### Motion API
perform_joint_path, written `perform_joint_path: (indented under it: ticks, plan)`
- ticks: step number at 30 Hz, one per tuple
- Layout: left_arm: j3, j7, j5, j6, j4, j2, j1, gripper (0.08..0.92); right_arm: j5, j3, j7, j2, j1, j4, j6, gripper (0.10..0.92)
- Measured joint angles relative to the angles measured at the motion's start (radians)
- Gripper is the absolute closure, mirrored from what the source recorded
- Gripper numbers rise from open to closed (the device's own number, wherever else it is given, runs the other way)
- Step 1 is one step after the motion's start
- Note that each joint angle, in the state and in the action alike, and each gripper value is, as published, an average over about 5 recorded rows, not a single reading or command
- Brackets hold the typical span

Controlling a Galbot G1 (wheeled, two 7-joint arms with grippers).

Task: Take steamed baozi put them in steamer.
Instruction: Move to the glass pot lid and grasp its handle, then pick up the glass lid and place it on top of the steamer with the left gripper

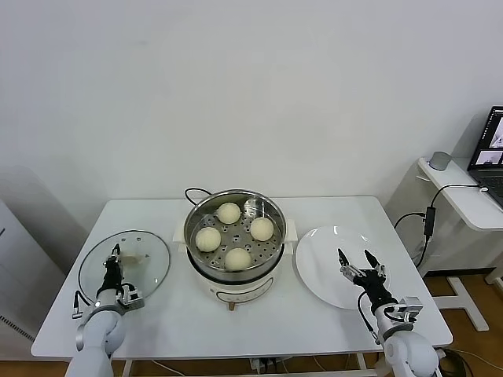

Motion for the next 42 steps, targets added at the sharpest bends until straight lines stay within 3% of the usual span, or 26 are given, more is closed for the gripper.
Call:
perform_joint_path:
  ticks: [8, 19, 31, 42]
  plan:
    - [-0.003, 0.023, -0.022, 0.034, -0.057, -0.006, 0.026, 0.871, 0.0, -0.001, -0.002, 0.001, 0.002, -0.003, 0.003, 0.203]
    - [0.016, 0.114, -0.051, 0.247, -0.327, -0.02, 0.117, 0.871, 0.004, -0.001, -0.004, -0.001, 0.001, -0.003, 0.009, 0.203]
    - [0.132, 0.34, 0.126, 0.499, -0.623, -0.056, 0.117, 0.871, 0.011, 0.002, -0.007, -0.005, -0.008, 0.003, 0.013, 0.203]
    - [0.283, 0.485, 0.29, 0.583, -0.718, -0.132, 0.042, 0.871, 0.011, 0.01, -0.008, -0.002, -0.016, 0.001, 0.014, 0.203]
